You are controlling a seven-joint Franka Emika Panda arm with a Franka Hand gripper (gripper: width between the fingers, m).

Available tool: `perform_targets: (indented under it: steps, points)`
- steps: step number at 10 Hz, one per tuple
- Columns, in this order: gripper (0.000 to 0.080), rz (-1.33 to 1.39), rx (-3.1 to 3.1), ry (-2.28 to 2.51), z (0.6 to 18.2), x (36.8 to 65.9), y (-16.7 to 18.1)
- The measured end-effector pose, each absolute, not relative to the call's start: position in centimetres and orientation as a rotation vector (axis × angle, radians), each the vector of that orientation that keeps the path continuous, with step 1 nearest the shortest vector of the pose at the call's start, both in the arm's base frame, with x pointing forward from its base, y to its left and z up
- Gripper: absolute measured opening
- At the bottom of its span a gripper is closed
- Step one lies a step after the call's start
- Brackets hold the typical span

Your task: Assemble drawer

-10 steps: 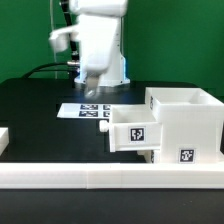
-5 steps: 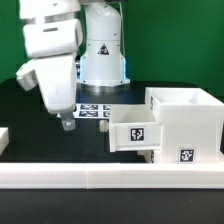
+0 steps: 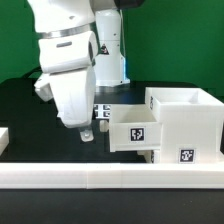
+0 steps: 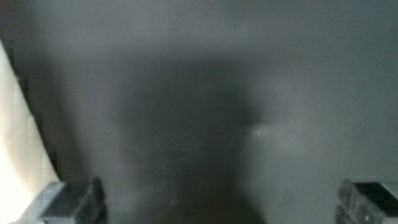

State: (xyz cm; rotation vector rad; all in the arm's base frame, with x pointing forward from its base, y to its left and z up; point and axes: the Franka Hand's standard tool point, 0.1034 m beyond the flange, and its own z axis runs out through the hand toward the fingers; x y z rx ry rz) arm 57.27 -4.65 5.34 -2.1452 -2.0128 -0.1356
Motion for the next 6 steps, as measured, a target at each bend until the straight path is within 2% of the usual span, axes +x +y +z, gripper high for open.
perform_targets:
  steps: [3, 6]
  points:
    - [0.0649, -0.178, -2.140, -2.041, 5.4, 57.7, -2.6]
    - [0.0648, -0.176, -2.147, -2.034, 5.3, 57.7, -3.0]
